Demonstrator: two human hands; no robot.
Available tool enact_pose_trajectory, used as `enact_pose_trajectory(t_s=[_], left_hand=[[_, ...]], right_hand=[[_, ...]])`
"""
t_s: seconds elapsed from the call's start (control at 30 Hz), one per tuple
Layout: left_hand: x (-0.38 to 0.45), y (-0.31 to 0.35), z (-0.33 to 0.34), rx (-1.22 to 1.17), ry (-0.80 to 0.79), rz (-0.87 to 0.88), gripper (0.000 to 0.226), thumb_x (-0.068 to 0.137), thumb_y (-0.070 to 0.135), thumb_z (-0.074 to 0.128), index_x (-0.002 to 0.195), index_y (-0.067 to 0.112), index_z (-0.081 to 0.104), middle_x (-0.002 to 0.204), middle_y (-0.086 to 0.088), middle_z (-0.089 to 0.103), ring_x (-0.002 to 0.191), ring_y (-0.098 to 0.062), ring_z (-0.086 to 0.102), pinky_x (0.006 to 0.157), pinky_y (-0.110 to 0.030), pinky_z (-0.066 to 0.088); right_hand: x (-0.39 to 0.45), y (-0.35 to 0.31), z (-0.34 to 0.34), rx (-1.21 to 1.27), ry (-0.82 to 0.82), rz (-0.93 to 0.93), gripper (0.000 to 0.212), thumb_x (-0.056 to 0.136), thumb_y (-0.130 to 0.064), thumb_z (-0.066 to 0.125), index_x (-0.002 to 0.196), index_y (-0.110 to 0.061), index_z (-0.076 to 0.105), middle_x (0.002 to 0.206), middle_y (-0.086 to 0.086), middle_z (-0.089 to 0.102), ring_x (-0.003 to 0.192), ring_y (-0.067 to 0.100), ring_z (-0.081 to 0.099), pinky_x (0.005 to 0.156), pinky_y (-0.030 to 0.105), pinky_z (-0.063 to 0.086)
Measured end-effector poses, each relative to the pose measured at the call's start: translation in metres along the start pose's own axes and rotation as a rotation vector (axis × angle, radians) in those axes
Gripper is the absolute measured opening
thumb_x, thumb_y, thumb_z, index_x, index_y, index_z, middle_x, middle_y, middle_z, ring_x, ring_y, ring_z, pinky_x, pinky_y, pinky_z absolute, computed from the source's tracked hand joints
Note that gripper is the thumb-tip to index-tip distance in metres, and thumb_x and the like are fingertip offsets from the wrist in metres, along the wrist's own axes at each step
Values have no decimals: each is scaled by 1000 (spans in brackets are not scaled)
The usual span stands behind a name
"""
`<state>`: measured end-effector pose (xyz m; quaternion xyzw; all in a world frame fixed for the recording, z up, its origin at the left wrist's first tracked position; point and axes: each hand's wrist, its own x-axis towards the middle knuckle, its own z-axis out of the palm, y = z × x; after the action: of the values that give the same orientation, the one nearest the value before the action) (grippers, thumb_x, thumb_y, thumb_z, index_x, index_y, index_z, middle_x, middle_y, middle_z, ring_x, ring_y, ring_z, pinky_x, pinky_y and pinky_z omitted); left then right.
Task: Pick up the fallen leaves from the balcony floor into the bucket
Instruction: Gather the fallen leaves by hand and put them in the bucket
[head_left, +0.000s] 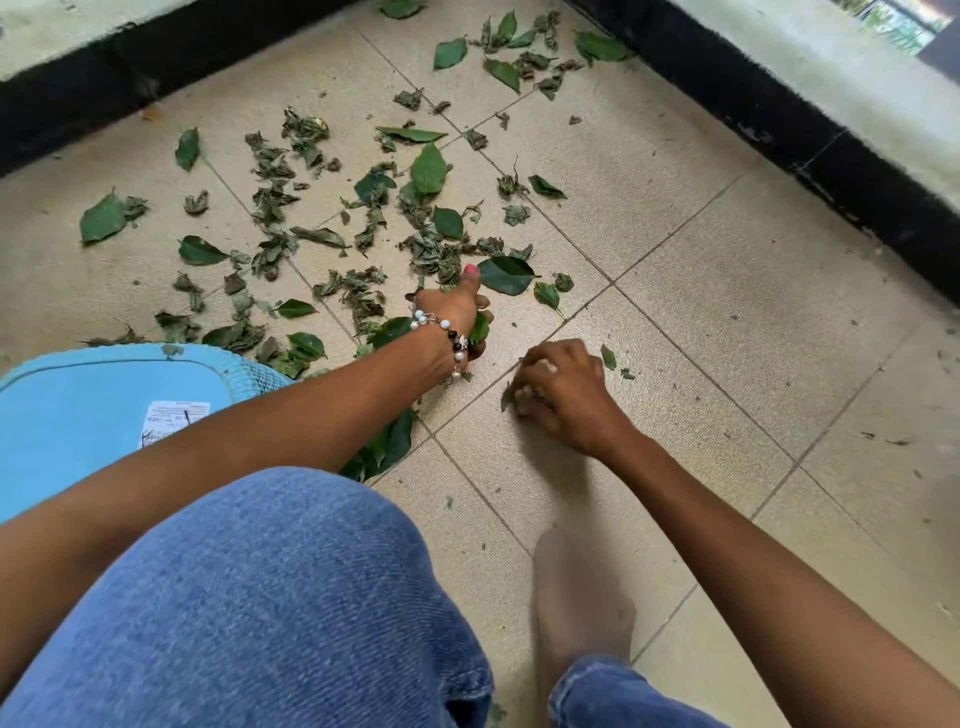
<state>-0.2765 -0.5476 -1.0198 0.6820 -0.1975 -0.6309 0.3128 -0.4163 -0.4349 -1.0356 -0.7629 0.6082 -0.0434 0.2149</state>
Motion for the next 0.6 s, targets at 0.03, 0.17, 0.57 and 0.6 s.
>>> enact_pose_trajectory(t_s=[0.03, 0.17, 0.57, 0.6], left_hand=[[0, 0, 0, 8, 5, 3, 45, 93, 43, 61, 68, 5, 59, 60, -9, 60, 35, -15, 45, 37, -18, 34], [-1, -1, 2, 32, 21, 22, 45, 91, 44, 62, 69, 5, 60, 60, -8, 61, 31, -13, 45, 35, -17, 34], [-6, -12, 10, 87, -16, 36, 44, 92, 44, 62, 69, 6, 60, 67, -7, 62, 28, -8, 47, 36, -15, 35], [-6, -12, 11, 94, -17, 43, 44, 92, 43, 62, 69, 6, 60, 68, -8, 62, 29, -8, 47, 36, -15, 35]], right_hand=[[-1, 6, -1, 12, -14, 47, 47, 88, -43, 64, 132, -30, 55, 148, 3, 35, 137, 29, 20, 110, 53, 21], [-9, 10, 7, -95, -278, 24, 91, 79, -76, 47, 152, -41, 6, 162, 2, -14, 146, 35, -17, 115, 62, -4], [-11, 25, 0, -33, 149, -180, 23, 75, 2, 73, 98, -3, 74, 103, 14, 70, 97, 34, 65, 77, 45, 57], [-10, 27, -3, -22, 152, -160, 24, 81, -5, 70, 105, -7, 73, 110, 12, 68, 104, 34, 62, 82, 49, 54]])
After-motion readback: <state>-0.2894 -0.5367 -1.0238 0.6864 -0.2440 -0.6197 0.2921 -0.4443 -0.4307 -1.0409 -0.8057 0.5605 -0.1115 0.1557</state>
